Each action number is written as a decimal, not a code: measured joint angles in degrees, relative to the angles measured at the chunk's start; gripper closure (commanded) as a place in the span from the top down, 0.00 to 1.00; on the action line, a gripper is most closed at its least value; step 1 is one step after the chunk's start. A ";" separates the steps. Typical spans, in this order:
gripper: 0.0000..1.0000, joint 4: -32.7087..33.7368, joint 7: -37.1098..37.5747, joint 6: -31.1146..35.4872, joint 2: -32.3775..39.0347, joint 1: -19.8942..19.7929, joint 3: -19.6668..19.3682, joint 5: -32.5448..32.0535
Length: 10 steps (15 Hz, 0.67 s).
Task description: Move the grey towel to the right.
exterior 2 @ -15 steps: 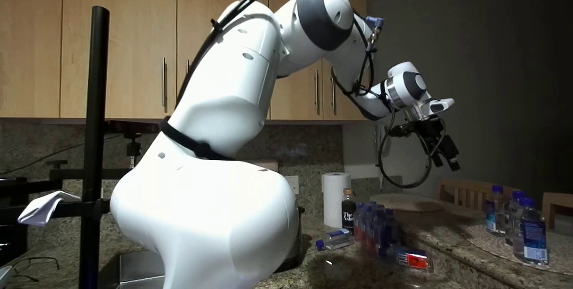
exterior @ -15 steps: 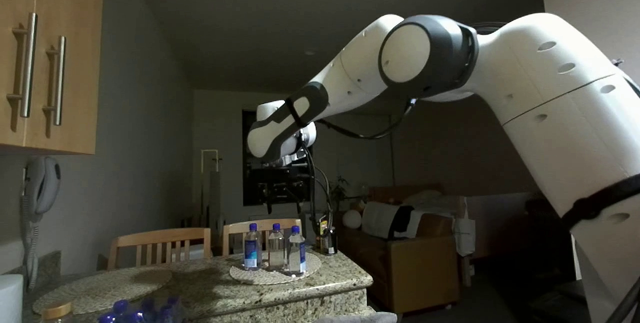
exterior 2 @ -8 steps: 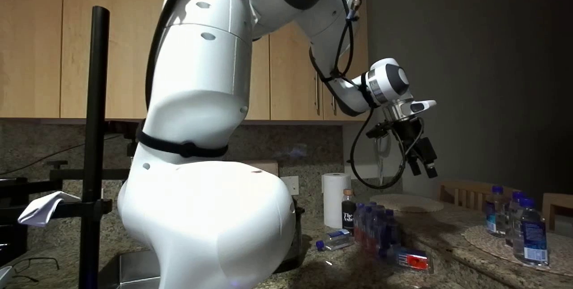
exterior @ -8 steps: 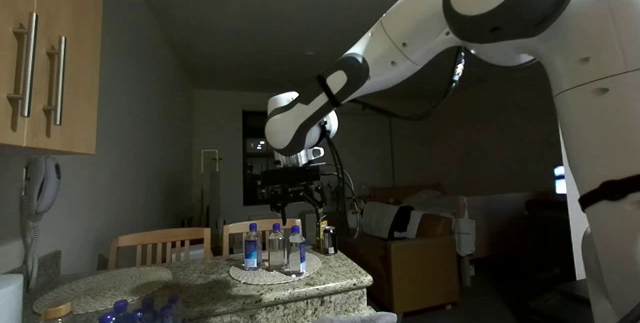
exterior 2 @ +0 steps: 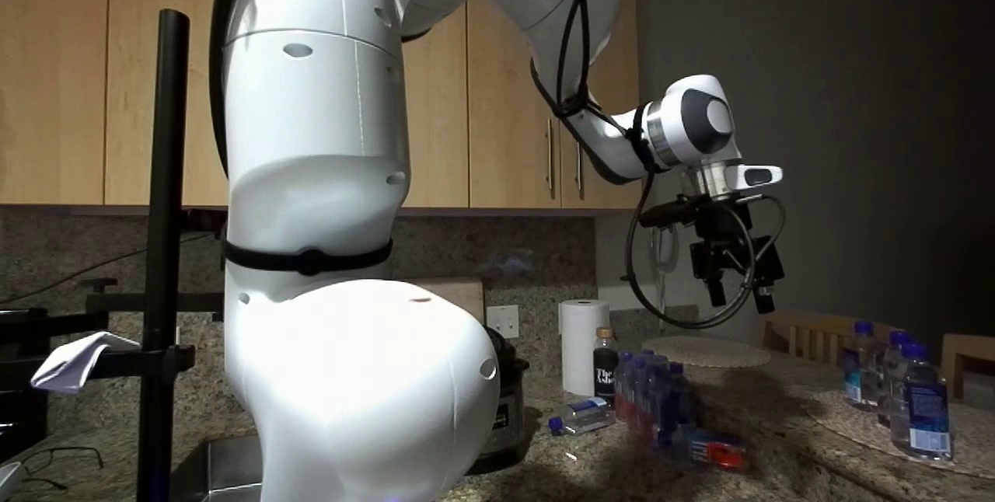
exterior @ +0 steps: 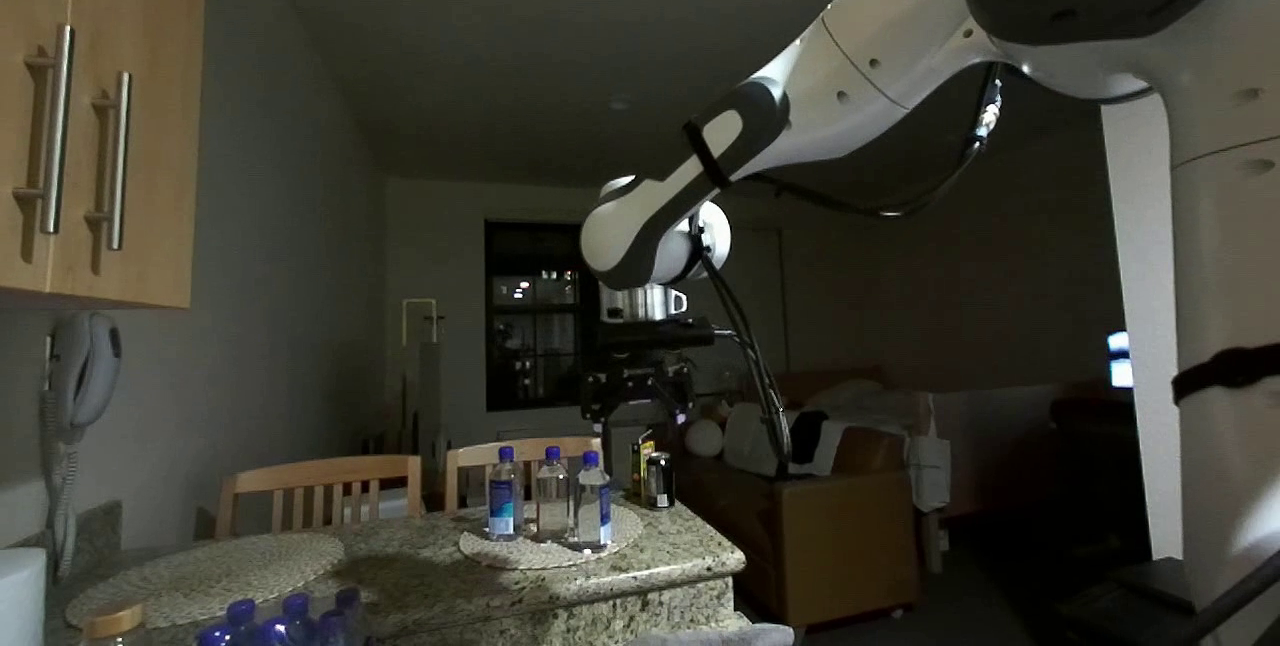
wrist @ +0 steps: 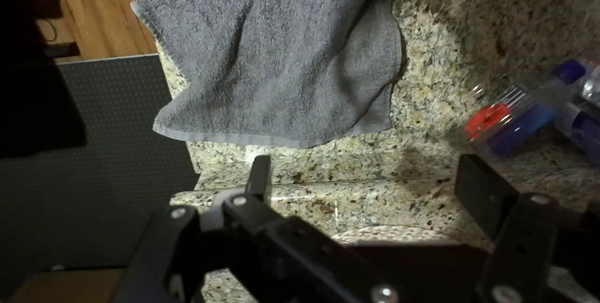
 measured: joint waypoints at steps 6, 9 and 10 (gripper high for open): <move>1.00 0.32 -23.18 -2.12 0.24 -3.79 -0.30 7.76; 1.00 0.48 -27.77 -4.05 0.24 -4.86 -0.37 7.69; 1.00 0.48 -28.04 -4.14 0.25 -4.96 -0.37 7.69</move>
